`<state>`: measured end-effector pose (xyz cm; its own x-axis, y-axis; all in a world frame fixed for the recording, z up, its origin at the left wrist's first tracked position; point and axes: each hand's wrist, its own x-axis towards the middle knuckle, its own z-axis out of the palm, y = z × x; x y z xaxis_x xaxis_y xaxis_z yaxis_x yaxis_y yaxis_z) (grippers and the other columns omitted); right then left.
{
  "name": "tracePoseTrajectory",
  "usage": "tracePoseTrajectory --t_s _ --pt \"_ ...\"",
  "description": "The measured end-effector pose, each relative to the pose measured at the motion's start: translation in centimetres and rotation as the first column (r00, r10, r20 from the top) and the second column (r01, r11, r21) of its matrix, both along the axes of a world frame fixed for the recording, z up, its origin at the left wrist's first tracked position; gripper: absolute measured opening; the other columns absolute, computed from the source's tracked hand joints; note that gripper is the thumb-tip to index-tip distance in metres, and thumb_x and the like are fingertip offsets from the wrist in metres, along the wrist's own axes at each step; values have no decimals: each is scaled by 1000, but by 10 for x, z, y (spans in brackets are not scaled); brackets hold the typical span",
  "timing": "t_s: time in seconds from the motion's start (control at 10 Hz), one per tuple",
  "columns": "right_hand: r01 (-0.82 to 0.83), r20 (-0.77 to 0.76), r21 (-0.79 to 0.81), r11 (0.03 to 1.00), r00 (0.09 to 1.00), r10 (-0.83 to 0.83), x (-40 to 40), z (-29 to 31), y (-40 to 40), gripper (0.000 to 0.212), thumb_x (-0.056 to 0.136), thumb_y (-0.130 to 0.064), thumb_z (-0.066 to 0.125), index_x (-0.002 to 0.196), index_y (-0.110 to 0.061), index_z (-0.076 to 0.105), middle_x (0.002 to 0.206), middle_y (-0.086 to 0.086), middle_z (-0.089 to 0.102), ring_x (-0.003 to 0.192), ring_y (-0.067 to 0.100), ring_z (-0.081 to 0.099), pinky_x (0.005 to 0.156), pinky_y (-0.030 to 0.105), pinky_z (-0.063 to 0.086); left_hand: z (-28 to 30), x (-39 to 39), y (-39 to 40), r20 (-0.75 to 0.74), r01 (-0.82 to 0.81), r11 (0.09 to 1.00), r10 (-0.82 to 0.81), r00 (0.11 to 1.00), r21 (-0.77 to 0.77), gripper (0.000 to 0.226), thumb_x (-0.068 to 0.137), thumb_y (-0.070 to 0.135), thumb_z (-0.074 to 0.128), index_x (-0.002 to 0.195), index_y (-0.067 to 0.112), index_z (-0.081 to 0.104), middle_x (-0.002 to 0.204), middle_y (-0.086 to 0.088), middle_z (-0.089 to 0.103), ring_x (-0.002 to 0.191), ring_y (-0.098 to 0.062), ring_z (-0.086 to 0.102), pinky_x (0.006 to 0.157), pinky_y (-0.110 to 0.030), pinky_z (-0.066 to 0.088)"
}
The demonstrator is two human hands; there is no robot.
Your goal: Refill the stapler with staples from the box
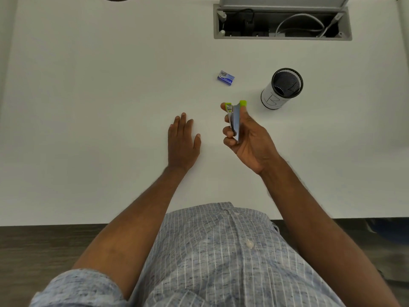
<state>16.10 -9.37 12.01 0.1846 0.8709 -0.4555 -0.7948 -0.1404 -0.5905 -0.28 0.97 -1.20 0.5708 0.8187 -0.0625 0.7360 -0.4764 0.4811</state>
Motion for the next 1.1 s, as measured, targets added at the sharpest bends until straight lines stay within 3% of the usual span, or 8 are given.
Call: tracePoseTrajectory --t_s 0.1,0.2,0.3,0.4,0.5,0.7,0.9,1.1 --pt "-24 649 -215 976 744 162 -1 -28 -3 37 104 -23 57 141 -19 54 111 -5 54 84 2 54 77 18 47 0 -1 0 6 5 1000 -5 1000 4 55 100 31 47 149 6 42 165 -15 25 155 -32 18 126 -44 12" --pt "3 869 -289 957 422 261 -6 -49 -5 43 99 -16 65 140 -17 53 124 2 51 99 -6 53 89 8 42 0 -2 -1 5 10 1000 -10 1000 7 56 101 32 47 150 6 41 166 -14 24 155 -31 17 126 -44 11" --pt "120 933 -290 949 257 252 -13 -80 -5 41 91 -14 73 128 -13 56 120 1 51 99 8 53 86 15 44 2 -1 -1 -7 10 1000 -10 1000 11 56 101 32 47 151 7 40 166 -14 23 155 -30 17 126 -44 12" --pt "187 941 -291 938 231 246 -16 -95 -2 38 88 -16 75 122 -14 57 115 -3 53 101 15 53 86 27 48 2 -1 0 -13 13 1000 -13 1000 11 55 102 31 47 151 6 40 166 -14 23 155 -31 17 126 -44 13" --pt "199 948 -313 929 123 293 -19 -110 2 38 88 -21 77 122 -15 60 115 1 59 103 17 50 86 32 47 1 -1 1 -23 24 1000 -24 999 9 54 102 29 47 150 5 41 166 -15 23 155 -31 17 126 -45 13" --pt "211 941 -334 919 11 340 -24 -116 5 36 88 -26 77 120 -17 63 114 2 63 102 24 53 83 34 42 4 -2 0 -43 26 1000 -26 999 2 55 103 30 45 152 6 38 167 -14 21 156 -30 15 126 -45 13" --pt "205 937 -342 917 -4 351 -23 -116 5 40 84 -24 79 120 -16 63 115 2 62 104 24 52 86 36 42 5 -2 1 -38 28 1000 -28 999 9 54 104 30 44 152 6 38 167 -14 20 156 -30 14 127 -44 12" --pt "190 950 -303 934 -20 312 -18 -116 2 47 85 -37 78 122 -15 61 117 4 59 103 21 52 86 34 42 4 -2 1 -17 16 999 -15 1000 31 54 104 29 45 151 6 39 166 -15 22 155 -31 15 126 -44 12"
